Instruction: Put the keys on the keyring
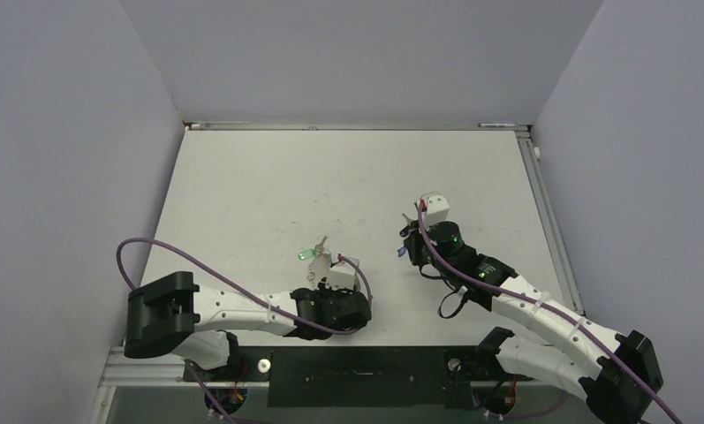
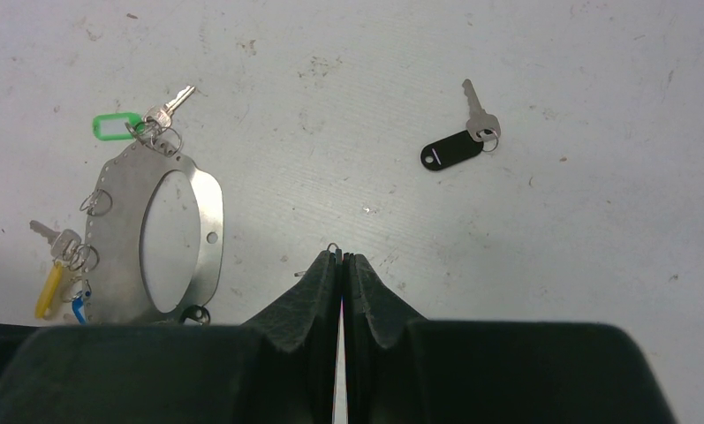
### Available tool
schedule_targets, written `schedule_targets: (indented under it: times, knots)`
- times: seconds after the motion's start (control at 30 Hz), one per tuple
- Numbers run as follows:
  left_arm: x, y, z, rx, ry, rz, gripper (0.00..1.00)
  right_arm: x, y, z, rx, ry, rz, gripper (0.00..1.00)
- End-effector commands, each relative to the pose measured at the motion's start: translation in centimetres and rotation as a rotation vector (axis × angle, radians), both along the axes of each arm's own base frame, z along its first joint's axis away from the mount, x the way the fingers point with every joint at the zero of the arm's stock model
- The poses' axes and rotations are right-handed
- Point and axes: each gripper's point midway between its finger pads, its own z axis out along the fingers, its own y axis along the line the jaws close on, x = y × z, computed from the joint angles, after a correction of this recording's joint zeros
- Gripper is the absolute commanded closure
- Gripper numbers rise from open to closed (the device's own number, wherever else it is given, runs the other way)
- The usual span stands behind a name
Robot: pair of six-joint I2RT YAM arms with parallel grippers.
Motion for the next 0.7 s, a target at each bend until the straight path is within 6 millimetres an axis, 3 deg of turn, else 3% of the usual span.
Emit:
schedule_targets:
  times: [0.0, 0.3, 0.5, 0.67]
  knots:
    - [0.5, -0.3, 0.6, -0.009, 0.018, 0.041, 0.69, 0.2, -0.1, 0.6, 0.013, -0.021, -0.009, 0.95]
    - [0.4, -0.4, -0.8, 0.021, 0.075, 0.054, 0.77, 0.1, -0.2, 0.5, 0.011, -0.021, -0.008, 0.95]
    - [0.3, -1.0, -1.1, 0.007, 0.082, 0.026, 1.00, 0.2, -0.2, 0.5, 0.011, -0.022, -0.007, 0.95]
    - [1.1, -2.3, -0.4, 0.047, -0.012, -0.139, 1.00, 0.3, -0.3, 0.6, 0.010, -0.028, -0.018, 0.95]
